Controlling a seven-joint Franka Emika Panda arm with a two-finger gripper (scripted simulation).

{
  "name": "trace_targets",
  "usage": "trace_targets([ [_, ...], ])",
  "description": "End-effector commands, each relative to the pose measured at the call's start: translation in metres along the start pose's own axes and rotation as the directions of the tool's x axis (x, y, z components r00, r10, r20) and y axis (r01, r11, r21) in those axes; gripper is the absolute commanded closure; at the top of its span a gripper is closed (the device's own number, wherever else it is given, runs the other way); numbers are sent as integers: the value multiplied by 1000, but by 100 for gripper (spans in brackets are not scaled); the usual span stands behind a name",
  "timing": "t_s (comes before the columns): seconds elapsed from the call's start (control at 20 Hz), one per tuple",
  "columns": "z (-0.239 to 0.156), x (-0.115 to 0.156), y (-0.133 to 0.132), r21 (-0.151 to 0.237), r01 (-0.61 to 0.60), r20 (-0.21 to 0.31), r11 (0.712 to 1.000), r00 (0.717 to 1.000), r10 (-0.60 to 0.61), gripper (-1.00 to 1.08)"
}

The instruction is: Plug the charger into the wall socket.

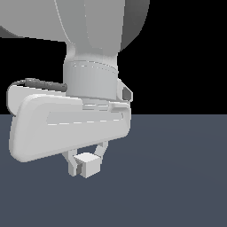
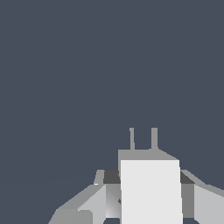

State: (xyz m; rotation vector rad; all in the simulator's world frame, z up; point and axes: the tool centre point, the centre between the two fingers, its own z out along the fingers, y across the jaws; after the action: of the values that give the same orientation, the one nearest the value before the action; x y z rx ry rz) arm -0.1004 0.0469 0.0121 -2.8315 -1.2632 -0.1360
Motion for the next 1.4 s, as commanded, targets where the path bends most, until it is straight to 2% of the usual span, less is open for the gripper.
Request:
trace_targets([
  [0.0, 0, 0, 0, 0, 0, 0, 1000, 1000, 0, 108],
  [0.4, -4, 6, 3, -4, -50, -1, 999, 999, 50, 108],
  [0.8, -15, 22, 15, -18, -196, -4, 981, 981, 196, 108],
  [1.05, -25, 36, 27, -30, -328, -8, 944, 945, 328, 108],
  [1.35, -38, 50, 46, -44, -488, -16, 872, 873, 487, 108],
])
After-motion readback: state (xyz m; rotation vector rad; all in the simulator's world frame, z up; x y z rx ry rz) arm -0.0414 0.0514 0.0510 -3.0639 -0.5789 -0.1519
